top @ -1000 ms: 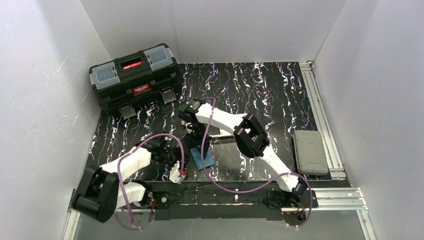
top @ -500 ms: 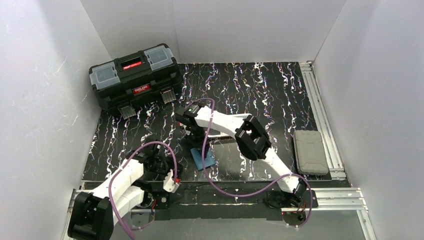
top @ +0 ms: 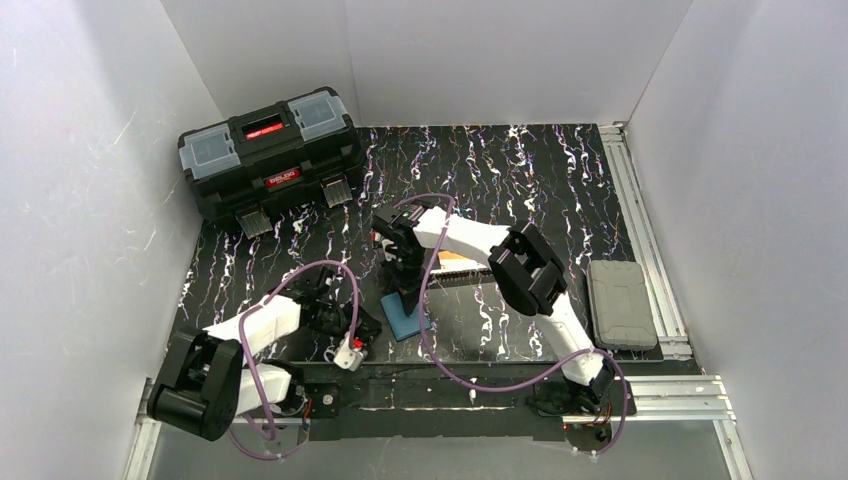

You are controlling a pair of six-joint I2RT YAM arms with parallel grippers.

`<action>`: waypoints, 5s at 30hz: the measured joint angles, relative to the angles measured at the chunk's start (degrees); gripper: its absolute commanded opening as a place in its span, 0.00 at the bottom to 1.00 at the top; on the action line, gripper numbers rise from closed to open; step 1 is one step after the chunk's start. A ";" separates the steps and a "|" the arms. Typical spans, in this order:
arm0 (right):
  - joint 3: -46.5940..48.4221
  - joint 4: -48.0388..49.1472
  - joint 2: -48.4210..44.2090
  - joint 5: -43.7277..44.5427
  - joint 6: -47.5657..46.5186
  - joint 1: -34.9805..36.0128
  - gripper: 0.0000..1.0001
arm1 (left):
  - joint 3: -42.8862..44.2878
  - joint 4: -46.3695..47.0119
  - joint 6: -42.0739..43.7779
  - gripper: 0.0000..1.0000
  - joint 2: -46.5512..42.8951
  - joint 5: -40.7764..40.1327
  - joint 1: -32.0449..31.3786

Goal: Put the credit cards into the card holder
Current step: Close the card holder at the center of the board.

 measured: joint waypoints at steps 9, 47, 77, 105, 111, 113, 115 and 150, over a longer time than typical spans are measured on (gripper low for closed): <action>-3.87 4.81 -2.38 -1.68 0.02 -1.14 0.01 | 1.38 3.39 -0.11 0.24 2.95 0.35 -0.94; -9.68 15.41 -5.38 -5.55 -0.26 -5.01 0.10 | 12.09 -0.44 0.44 0.15 12.83 -7.02 -8.35; -12.61 16.17 -11.54 -2.36 -3.08 -4.52 0.49 | 12.09 -0.85 0.46 0.16 12.70 -7.43 -8.39; -3.96 7.74 -6.38 13.33 -5.79 1.60 0.01 | 12.07 -0.92 0.44 0.15 12.37 -7.67 -8.41; -3.96 7.74 -6.38 14.05 -5.75 1.60 0.01 | 12.02 -0.92 0.44 0.15 12.33 -7.67 -8.41; -3.96 7.76 -6.38 14.19 -5.73 1.57 0.01 | 12.02 -0.92 0.44 0.15 12.31 -7.67 -8.41; -3.96 7.89 -6.40 13.92 -5.70 1.51 0.01 | 12.02 -0.94 0.44 0.15 12.28 -7.67 -8.41; -3.96 10.51 -4.22 2.86 -5.18 0.07 0.01 | 11.96 -1.70 0.42 0.15 11.96 -7.85 -8.39</action>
